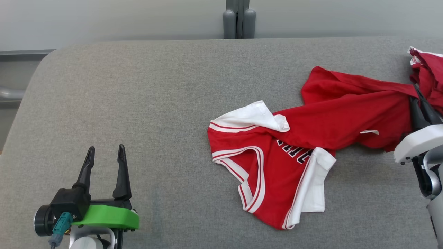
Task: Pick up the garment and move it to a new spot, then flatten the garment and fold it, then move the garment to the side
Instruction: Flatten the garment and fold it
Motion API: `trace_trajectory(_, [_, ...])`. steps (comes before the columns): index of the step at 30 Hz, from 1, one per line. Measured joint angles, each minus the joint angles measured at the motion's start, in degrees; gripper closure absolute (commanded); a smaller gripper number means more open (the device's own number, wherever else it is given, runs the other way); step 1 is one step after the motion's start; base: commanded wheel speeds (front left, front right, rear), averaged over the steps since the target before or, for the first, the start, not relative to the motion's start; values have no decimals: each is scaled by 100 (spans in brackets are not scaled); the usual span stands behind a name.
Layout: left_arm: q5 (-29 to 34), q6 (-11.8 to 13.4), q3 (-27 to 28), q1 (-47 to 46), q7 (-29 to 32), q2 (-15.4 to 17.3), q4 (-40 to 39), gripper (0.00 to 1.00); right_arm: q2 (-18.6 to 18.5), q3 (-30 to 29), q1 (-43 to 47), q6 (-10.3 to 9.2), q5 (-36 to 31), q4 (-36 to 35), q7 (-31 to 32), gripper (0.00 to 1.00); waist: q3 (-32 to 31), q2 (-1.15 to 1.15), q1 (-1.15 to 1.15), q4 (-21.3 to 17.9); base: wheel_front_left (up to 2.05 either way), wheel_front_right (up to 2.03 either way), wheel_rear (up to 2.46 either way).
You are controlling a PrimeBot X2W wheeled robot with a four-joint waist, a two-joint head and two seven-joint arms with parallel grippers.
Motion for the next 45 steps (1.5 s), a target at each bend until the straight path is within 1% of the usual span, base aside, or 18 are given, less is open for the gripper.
trace_trajectory(1, [-1,0,-3,-1,0,0,7,0,48,-10,12,0,-15,-9,-23,0,8,0,0,-9,0,0,0])
trace_trajectory(8, [37,-4,3,-61,0,-1,35,0,283,-120,18,0,-181,-236,-315,0,-1,0,0,-122,0,0,0])
trace_trajectory(12, [51,-12,16,-61,0,-1,56,0,404,-93,106,0,-285,-535,-458,0,-38,0,0,-185,0,0,0])
trace_trajectory(18, [71,-44,-4,-61,0,-1,90,0,639,59,533,0,-376,-1124,-563,0,-82,0,0,-289,0,0,0])
trace_trajectory(25, [89,-62,-80,-60,0,-1,116,0,971,86,1191,0,-366,-1752,-590,0,-137,0,0,-381,0,0,0])
trace_trajectory(32, [107,-90,-151,-56,0,-1,189,0,1270,82,1739,0,-375,-2164,-610,0,-199,0,0,-451,0,0,0])
trace_trajectory(34, [127,-111,-238,-56,0,-1,231,0,1322,99,1809,0,-402,-2207,-610,0,-207,0,0,-474,0,0,0])
trace_trajectory(37, [132,-145,-516,-58,-1,-1,368,0,1352,127,1837,0,-409,-2231,-610,0,-215,0,0,-510,0,0,0])
trace_trajectory(39, [136,-164,-767,-62,0,-1,482,0,1356,148,1836,0,-412,-2230,-610,0,-216,0,0,-531,0,0,0])
trace_trajectory(45, [124,-219,-1757,-177,-1,-5,911,0,1360,197,1807,0,-428,-2235,-611,0,-200,0,0,-577,0,0,0])
